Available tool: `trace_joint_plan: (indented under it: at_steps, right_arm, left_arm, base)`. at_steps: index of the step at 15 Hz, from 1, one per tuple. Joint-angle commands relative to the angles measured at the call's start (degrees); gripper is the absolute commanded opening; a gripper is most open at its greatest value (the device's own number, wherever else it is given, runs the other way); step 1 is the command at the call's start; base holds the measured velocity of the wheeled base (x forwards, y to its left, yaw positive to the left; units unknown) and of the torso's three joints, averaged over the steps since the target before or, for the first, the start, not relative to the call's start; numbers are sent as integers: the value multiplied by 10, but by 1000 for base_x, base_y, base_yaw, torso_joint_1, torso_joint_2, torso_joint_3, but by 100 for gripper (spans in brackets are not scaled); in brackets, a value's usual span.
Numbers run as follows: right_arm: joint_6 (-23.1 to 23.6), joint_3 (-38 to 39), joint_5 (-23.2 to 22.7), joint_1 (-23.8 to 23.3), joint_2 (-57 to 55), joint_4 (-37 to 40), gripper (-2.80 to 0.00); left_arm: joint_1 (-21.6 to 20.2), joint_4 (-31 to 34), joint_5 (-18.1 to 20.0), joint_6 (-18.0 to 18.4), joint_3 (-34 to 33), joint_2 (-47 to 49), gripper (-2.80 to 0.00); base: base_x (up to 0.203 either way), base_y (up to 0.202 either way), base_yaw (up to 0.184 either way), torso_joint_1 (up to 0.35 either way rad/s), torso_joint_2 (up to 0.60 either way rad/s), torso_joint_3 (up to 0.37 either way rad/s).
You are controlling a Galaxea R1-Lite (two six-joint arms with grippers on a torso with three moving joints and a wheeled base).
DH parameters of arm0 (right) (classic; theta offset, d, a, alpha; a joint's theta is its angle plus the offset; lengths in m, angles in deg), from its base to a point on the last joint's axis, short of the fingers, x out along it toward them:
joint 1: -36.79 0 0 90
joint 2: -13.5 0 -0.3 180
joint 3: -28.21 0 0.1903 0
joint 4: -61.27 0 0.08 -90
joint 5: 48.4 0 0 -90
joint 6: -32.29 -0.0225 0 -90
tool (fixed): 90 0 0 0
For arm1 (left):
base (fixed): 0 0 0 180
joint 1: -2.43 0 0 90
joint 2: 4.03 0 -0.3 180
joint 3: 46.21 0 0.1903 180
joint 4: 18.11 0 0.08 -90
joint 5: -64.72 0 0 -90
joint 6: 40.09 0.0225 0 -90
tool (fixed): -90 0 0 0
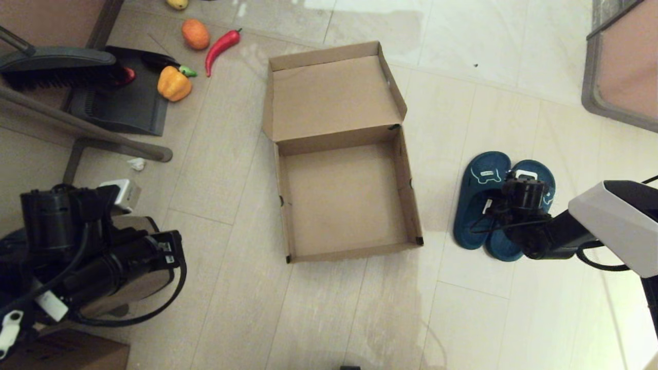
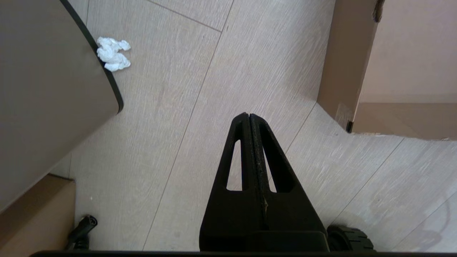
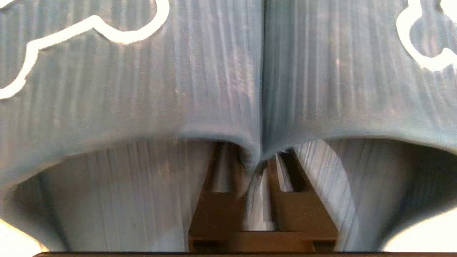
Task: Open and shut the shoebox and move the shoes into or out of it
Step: Put the shoes out of the shoe box
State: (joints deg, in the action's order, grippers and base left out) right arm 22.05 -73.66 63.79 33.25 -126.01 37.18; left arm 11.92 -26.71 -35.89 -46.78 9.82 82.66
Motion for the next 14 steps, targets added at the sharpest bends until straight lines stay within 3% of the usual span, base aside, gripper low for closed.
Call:
trace_joint_plan:
  at_steps: [1,5,11,14]
  right_arm:
    - [-2,12,0,1,17,1,0]
    - [-5,63,0,2,50,-1,0]
    - [-36,245,1,26,192,1,0]
    - [-93,277,2,37,219,36,0]
  left_arm:
    - [0,-2,-1,-1,-7,-4,-280]
    - [0,-2,-2,-1,-19,-16,-280]
    - [1,-46,0,1,-25,-32,-280]
    - [2,-48,0,0,-34,-49,-280]
  base:
    - [0,0,0,0,0,0]
    - [0,0,0,0,0,0]
    - [0,0,0,0,0,0]
    - [0,0,0,0,0,0]
